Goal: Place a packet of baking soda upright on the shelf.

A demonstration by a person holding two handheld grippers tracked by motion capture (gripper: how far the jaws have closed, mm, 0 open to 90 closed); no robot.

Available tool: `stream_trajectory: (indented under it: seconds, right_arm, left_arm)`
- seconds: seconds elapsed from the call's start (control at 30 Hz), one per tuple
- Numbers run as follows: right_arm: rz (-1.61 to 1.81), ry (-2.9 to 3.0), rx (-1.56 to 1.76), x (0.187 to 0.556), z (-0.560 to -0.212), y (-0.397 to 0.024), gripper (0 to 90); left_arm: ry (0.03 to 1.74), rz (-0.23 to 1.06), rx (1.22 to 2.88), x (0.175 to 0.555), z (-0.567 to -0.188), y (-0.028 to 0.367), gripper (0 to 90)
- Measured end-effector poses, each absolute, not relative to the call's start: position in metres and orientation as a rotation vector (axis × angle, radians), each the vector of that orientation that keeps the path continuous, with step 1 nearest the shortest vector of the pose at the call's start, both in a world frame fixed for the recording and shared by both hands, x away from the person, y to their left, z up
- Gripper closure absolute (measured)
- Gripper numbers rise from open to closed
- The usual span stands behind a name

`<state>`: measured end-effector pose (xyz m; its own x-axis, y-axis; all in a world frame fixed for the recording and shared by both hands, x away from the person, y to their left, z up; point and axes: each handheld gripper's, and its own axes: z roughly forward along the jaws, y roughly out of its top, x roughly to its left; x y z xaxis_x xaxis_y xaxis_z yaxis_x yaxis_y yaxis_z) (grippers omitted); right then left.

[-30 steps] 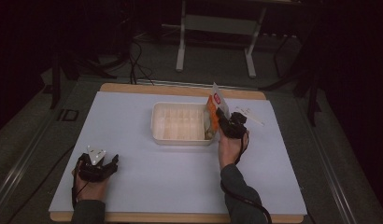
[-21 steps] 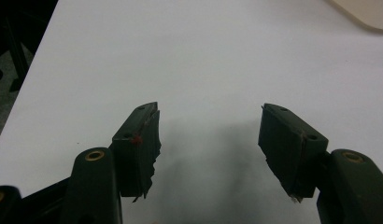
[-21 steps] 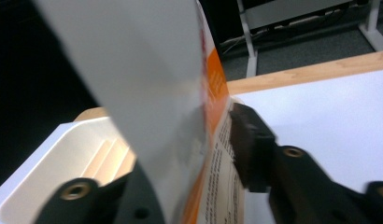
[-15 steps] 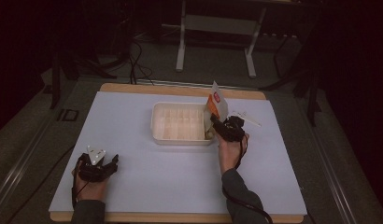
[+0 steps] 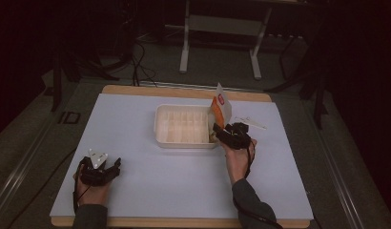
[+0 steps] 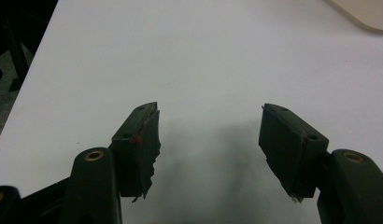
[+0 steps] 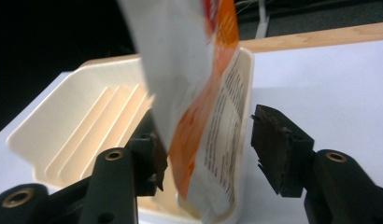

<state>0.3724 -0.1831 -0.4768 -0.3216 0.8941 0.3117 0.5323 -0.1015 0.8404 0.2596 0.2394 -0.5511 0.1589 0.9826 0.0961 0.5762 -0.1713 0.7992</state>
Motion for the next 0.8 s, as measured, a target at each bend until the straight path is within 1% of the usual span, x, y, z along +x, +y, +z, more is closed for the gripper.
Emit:
stream_trajectory:
  seconds: [0.17, 0.57, 0.8]
  right_arm:
    - [1.374, 1.886, 1.518, 0.367, -0.473, -0.184, 43.7]
    - [1.340, 2.073, 1.442, 0.357, -0.470, -0.192, 43.5]
    - [1.271, 2.216, 1.388, 0.351, -0.476, -0.203, 43.3]
  left_arm:
    - [1.482, 0.854, 1.826, 0.260, -0.551, 0.239, 38.2]
    - [1.483, 0.853, 1.829, 0.260, -0.551, 0.239, 38.0]
    - [1.483, 0.855, 1.830, 0.260, -0.551, 0.239, 38.1]
